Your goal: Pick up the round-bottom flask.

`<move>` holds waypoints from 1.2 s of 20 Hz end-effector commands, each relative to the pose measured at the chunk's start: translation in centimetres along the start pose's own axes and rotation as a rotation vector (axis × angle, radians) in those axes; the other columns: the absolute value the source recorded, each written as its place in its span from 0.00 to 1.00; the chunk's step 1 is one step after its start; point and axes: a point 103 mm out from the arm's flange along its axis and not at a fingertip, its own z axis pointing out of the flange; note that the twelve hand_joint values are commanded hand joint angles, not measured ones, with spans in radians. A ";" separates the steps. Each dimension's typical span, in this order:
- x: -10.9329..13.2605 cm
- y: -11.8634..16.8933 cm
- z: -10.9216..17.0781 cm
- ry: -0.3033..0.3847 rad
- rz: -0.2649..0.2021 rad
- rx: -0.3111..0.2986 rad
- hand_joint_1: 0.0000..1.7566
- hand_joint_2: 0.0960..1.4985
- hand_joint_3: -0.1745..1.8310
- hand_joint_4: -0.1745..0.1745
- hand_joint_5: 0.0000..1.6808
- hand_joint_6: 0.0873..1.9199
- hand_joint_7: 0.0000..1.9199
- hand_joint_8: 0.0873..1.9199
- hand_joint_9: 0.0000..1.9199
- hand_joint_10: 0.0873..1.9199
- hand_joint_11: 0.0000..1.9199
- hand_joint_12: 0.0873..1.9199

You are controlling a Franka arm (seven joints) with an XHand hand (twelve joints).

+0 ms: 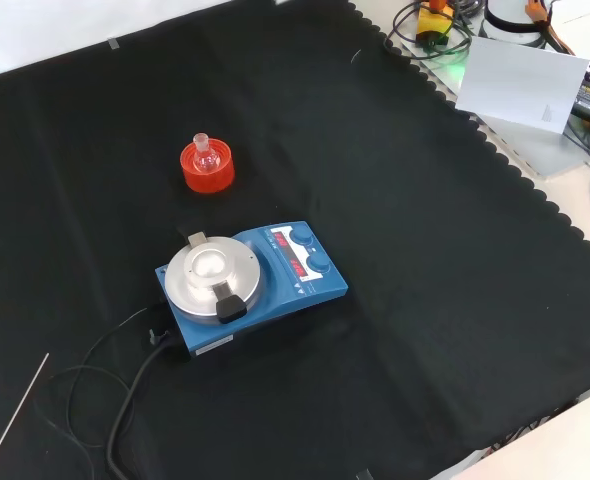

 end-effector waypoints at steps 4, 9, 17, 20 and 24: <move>-3.5 10.8 8.7 0.015 0.053 0.001 0.40 0.49 0.42 0.38 0.20 0.00 0.09 0.30 0.16 0.31 0.00 0.63; -4.1 12.1 12.0 0.043 0.066 0.026 0.42 0.47 0.42 0.38 0.22 0.00 0.09 0.30 0.16 0.31 0.00 0.63; -4.8 12.9 15.5 0.155 0.074 0.060 0.44 0.45 0.42 0.38 0.25 0.00 0.10 0.30 0.17 0.31 0.00 0.64; -5.1 13.1 16.4 0.176 0.069 0.065 0.45 0.44 0.43 0.38 0.25 0.00 0.10 0.30 0.17 0.31 0.00 0.64; -5.9 13.2 17.4 0.198 0.073 0.068 0.45 0.44 0.43 0.38 0.26 0.00 0.10 0.30 0.17 0.31 0.00 0.65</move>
